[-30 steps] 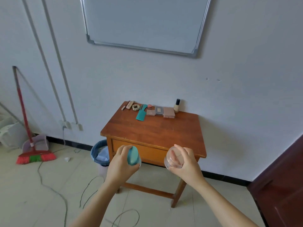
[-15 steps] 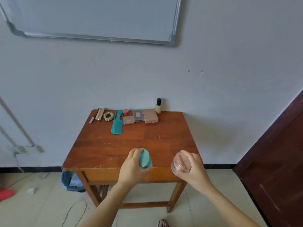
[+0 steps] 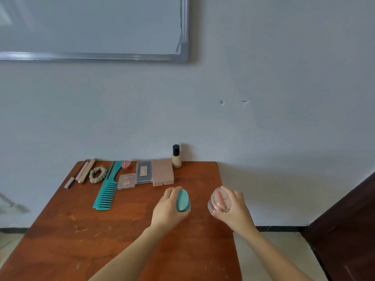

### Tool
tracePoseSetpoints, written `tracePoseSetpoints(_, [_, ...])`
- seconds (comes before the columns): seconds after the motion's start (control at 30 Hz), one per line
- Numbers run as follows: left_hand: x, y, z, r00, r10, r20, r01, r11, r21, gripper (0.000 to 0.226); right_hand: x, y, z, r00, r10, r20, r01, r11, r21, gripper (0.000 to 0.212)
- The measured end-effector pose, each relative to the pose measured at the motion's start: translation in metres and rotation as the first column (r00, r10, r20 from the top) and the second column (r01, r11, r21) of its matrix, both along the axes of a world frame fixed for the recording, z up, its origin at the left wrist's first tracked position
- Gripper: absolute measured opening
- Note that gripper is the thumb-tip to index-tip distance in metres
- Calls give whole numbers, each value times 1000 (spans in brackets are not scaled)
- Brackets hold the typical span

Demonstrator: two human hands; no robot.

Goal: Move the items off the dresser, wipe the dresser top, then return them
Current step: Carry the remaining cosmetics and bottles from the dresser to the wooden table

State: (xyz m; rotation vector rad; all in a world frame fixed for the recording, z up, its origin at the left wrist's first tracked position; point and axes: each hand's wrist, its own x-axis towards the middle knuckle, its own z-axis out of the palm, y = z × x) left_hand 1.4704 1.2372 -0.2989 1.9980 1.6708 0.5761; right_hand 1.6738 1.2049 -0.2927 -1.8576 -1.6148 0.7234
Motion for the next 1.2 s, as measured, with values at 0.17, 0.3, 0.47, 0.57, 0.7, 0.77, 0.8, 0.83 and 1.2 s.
tracePoseSetpoints(0.17, [24,42,-14,997,-20,-71,21,1000,18,71,13,40,-23,1000,30,5,-30,1000,-5,52])
tracePoseSetpoints(0.3, [32,84,-16,990,-29,-135,33,999,29,68,21,74,-44,999,32,23,-32,999,-13,51])
tracePoseSetpoints(0.47, [40,124,-19,974,-28,-223,39,998,44,68,20,98,-49,1000,9,6,-9,1000,-7,41])
tracePoseSetpoints(0.57, [39,133,-25,971,-6,-237,18,999,50,67,16,105,-47,998,0,-68,1,1000,12,47])
tracePoseSetpoints(0.7, [39,131,-35,970,30,-240,-11,997,78,67,11,115,-52,997,-10,-76,14,999,50,59])
tracePoseSetpoints(0.77, [39,132,-37,961,45,-272,-19,995,95,67,8,122,-53,999,5,-44,-3,999,53,63])
tracePoseSetpoints(0.8, [38,133,-37,955,57,-291,-30,995,97,67,6,126,-53,999,14,-32,-12,998,61,63])
tracePoseSetpoints(0.83, [37,134,-37,949,71,-306,-42,994,101,67,5,130,-53,1000,20,-23,-19,997,73,63])
tracePoseSetpoints(1.2, [17,119,-47,874,146,-464,-91,986,139,73,-3,166,-57,997,63,45,-69,988,139,65])
